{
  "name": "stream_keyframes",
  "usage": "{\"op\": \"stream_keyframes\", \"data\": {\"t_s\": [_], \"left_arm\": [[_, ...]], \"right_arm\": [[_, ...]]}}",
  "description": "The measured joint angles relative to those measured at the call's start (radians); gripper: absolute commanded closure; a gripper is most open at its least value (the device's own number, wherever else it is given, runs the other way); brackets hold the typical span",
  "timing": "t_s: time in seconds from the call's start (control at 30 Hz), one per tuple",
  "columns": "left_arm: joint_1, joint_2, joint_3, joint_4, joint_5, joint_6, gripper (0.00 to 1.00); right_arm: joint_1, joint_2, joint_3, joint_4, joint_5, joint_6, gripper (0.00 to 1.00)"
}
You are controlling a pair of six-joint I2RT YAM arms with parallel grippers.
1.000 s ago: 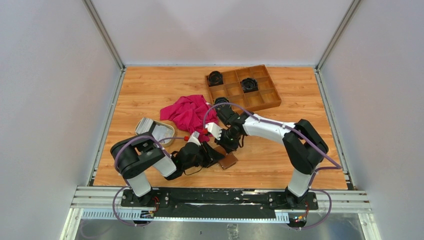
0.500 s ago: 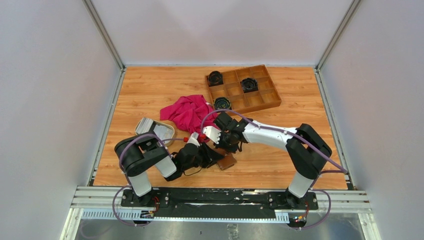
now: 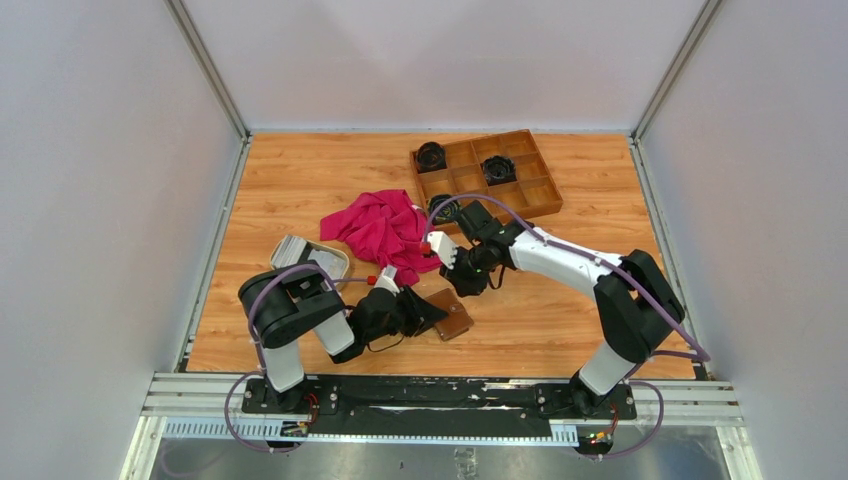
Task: Put the credit cards into the card holder
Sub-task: Close the card holder at the center of the board.
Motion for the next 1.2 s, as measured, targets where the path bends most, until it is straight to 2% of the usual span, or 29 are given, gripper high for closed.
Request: {"op": "stream_keyframes", "data": {"t_s": [0.17,0.3,0.53,0.83,1.2], "left_arm": [[0.000,0.010,0.000,0.016,0.002,0.000,0.70],[0.000,0.013,0.000,0.020,0.002,0.000,0.70],[0.000,0.024,0.000,0.037,0.003,-0.001,0.70],[0.000,0.038,0.000,0.055,0.006,-0.003,0.70],[0.005,0.054,0.000,0.078,0.018,-0.007,0.71]], "right_arm": [[-0.018,0.019,0.026,-0.076,-0.163,-0.134,0.81],[-0.026,0.020,0.027,-0.113,-0.275,-0.307,0.80],[-0.027,0.019,0.010,-0.142,-0.330,-0.607,0.82],[-0.027,0.076,0.010,-0.169,-0.329,-0.750,0.85],[-0.027,0.116,0.029,-0.179,-0.318,-0.767,0.86]]}}
